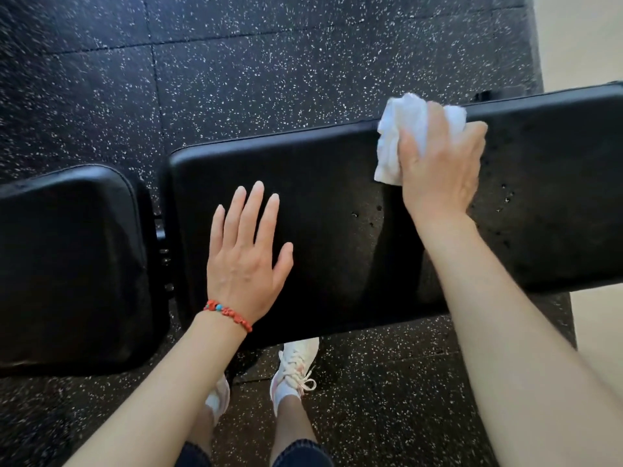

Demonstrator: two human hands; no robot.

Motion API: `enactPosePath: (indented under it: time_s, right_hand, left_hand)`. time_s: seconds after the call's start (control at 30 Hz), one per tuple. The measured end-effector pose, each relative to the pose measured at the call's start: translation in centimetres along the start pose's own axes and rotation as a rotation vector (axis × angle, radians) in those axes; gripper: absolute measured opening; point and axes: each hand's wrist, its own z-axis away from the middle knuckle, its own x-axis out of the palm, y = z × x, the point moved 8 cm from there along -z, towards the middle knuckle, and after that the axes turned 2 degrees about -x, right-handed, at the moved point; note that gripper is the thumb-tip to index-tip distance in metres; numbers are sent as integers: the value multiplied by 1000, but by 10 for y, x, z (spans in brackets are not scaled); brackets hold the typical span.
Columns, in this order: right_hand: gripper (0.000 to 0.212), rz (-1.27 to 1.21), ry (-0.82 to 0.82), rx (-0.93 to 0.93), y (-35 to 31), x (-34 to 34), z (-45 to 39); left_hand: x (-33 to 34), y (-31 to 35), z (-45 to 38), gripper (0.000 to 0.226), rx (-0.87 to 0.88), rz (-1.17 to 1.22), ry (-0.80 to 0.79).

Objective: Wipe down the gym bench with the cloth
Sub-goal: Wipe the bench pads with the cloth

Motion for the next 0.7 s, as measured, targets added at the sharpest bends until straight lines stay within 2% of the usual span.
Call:
enactPosePath:
  time_s: [0.07,0.2,0.3,0.33,0.43,0.5,0.57,0.7]
  right_hand:
    - [54,4,-29,-3,-6,0,12]
    - [49,-20,-7,-248,-32,10,76]
    - [50,15,12,-343,-12,4,87]
    - [51,24,22,-291,5,-2,82]
    - [51,-22,-8,77,64,-16,67]
    - [50,-25,19,208,75,-18,82]
    - [51,-54,27,135,49,-13,108]
    - [49,-61,-14,-185,1,1,161]
  left_hand:
    - [0,0,1,55,2,-4,3]
    - [1,1,1,54,10,-19,4]
    - [1,1,2,54,18,-16,16]
    - [1,2,2,54,18,-13,16]
    - [-1,1,1,53,14,-15,34]
    - [-3,5,2,52,21,6,37]
    - [-4,18,4,52,60,29,37]
    - [6,45,19,51,150,33,-17]
